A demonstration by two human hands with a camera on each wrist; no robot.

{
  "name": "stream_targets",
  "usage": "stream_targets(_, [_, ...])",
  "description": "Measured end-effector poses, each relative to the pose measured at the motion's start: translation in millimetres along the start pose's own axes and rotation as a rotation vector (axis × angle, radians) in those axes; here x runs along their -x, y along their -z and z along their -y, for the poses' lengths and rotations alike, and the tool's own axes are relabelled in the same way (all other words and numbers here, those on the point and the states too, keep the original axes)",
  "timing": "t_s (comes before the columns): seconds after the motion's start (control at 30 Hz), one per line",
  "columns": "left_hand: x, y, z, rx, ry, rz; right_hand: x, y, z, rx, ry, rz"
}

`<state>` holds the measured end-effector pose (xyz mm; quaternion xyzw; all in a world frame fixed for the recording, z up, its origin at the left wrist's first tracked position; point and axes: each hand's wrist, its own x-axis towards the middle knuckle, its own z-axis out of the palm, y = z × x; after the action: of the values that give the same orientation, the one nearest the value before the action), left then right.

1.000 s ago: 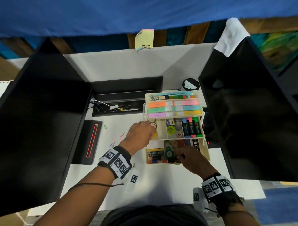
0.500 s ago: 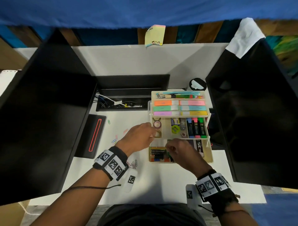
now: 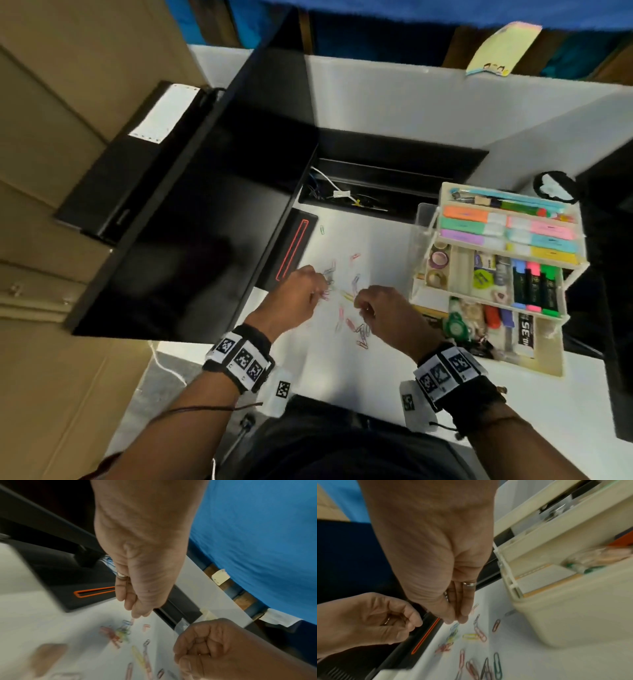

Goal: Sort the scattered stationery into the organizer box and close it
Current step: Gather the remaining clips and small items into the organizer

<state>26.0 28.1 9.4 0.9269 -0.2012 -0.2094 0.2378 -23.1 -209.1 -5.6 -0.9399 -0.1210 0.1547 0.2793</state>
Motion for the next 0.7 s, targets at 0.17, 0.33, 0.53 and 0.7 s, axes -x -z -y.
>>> stream_targets(0.17, [36,-22,37,0.017,0.162,0.106,-13,-24,15,0.047,-0.082,0.185])
stream_targets(0.33, [50,-46,57,0.047,0.158,0.146,-16,-37,21,0.022,-0.107,0.218])
stream_targets(0.53, [44,-54,57,0.062,0.103,0.004,-19,-39,29,-0.094,-0.086,0.128])
stream_targets(0.7, [27,-43,36,0.361,0.055,-0.161,-26,-38,38,-0.290,-0.125,-0.034])
